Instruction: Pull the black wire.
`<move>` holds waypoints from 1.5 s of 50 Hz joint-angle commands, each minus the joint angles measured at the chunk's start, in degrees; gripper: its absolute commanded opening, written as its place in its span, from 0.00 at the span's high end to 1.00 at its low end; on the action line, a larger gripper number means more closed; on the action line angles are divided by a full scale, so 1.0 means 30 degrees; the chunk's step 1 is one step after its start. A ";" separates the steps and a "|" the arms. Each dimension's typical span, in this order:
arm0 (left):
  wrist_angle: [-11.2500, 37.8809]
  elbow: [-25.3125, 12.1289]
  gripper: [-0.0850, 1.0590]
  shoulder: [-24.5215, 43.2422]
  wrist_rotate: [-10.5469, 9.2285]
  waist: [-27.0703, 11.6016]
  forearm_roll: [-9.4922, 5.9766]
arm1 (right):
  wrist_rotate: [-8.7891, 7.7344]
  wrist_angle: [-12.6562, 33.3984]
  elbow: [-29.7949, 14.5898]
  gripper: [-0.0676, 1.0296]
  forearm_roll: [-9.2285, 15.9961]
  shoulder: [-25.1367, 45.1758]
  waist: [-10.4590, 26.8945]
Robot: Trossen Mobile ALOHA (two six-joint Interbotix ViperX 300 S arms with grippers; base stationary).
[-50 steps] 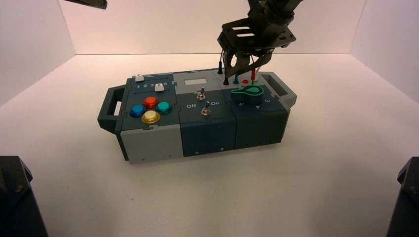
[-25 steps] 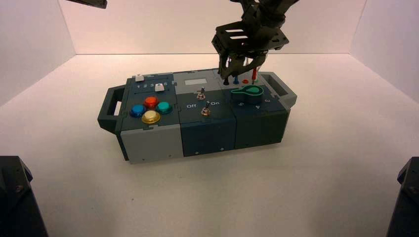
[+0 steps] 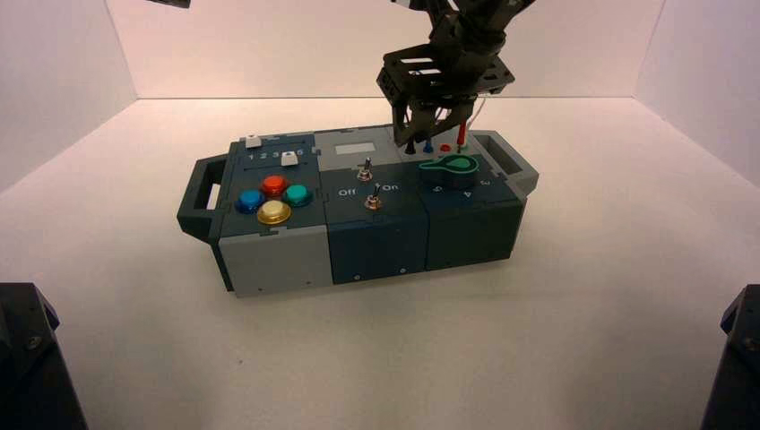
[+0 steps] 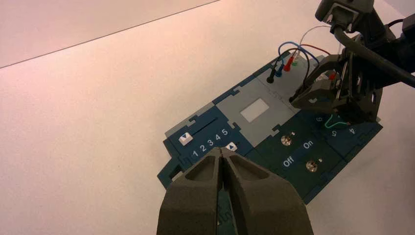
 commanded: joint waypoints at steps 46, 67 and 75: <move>-0.0117 -0.0732 0.95 -0.0059 0.0088 -0.0059 0.0117 | 0.0000 0.0820 -0.0938 0.96 -0.0352 -0.2432 -0.0059; -0.0176 -0.0879 0.95 0.0176 0.0205 -0.0059 0.0498 | 0.0000 0.1230 -0.0146 0.64 -0.0352 -0.3984 0.0000; -0.0176 -0.0850 0.95 0.0176 0.0264 -0.0059 0.0498 | -0.0029 0.1436 0.0381 0.64 -0.0352 -0.5303 0.0000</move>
